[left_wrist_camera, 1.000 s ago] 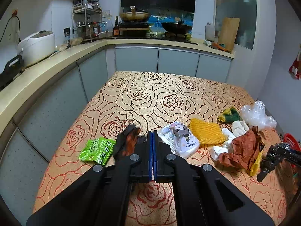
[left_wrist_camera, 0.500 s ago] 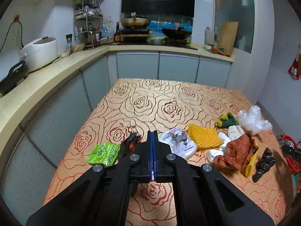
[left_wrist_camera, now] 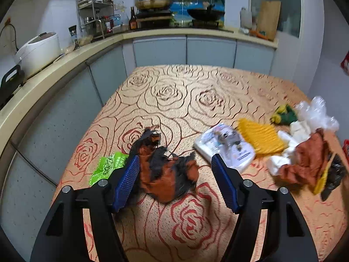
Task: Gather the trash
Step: 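Lift the wrapper and steel wool and carry both toward the red wastebasket, then open the right tool over the basket while the left tool drops the wrapper in, then withdraw both tools from the basket back toward the table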
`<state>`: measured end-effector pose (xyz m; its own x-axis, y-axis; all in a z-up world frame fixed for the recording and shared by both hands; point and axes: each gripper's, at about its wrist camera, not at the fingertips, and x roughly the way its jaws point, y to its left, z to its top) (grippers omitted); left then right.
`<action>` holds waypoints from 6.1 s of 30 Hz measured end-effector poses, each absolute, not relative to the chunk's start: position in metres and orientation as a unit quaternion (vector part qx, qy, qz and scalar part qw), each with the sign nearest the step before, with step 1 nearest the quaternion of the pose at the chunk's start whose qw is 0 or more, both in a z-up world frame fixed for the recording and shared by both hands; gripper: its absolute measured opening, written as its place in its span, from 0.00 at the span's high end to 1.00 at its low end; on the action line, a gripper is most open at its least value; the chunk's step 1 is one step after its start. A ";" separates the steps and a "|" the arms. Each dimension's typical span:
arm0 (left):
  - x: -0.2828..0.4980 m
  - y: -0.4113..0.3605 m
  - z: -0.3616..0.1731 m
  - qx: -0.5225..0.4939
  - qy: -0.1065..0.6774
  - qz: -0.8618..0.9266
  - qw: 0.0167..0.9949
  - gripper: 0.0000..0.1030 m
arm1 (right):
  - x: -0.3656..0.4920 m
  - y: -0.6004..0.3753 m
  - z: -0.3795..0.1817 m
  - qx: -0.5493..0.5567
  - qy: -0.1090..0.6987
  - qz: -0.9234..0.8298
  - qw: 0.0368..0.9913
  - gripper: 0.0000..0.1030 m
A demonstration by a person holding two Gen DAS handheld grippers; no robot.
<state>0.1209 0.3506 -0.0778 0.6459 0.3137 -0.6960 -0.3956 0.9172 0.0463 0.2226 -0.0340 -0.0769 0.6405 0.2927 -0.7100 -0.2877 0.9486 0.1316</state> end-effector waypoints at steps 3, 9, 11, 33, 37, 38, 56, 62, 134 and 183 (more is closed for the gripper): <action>0.128 0.351 -0.084 -0.031 0.381 0.207 0.901 0.36 | 0.224 -0.030 -0.077 0.002 0.394 0.162 0.905 0.56; 0.138 0.349 -0.091 0.007 0.395 0.226 0.890 0.44 | 0.227 -0.026 -0.076 0.002 0.393 0.163 0.905 0.56; 0.140 0.349 -0.091 0.020 0.396 0.236 0.887 0.54 | 0.226 -0.026 -0.076 0.002 0.393 0.163 0.905 0.56; 0.101 0.331 -0.029 -0.023 0.329 0.229 0.916 0.74 | 0.210 -0.044 -0.055 0.016 0.368 0.169 0.914 0.56; 0.097 0.315 -0.013 -0.018 0.308 0.219 0.926 0.74 | 0.206 -0.048 -0.050 0.022 0.360 0.170 0.917 0.56; 0.097 0.311 -0.009 -0.018 0.303 0.216 0.928 0.74 | 0.205 -0.050 -0.048 0.023 0.358 0.169 0.918 0.56; 0.130 0.202 0.017 -0.006 0.267 0.091 0.959 0.74 | 0.194 -0.117 -0.012 0.057 0.312 0.119 0.941 0.56; 0.151 0.153 0.022 0.001 0.261 0.024 0.965 0.73 | 0.193 -0.146 -0.010 0.073 0.305 0.089 0.946 0.56; 0.260 -0.097 -0.057 0.014 0.361 -0.259 0.896 0.33 | 0.234 -0.278 -0.060 0.143 0.374 -0.007 0.916 0.38; 0.128 0.195 -0.029 -0.038 0.295 0.091 0.950 0.18 | 0.190 -0.054 -0.048 0.000 0.343 0.146 0.928 0.19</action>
<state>0.1285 0.1948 -0.0295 0.8094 0.1501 -0.5677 -0.1951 0.9806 -0.0190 0.1898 -0.0542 -0.0482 0.7223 0.2709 -0.6363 -0.2706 0.9574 0.1005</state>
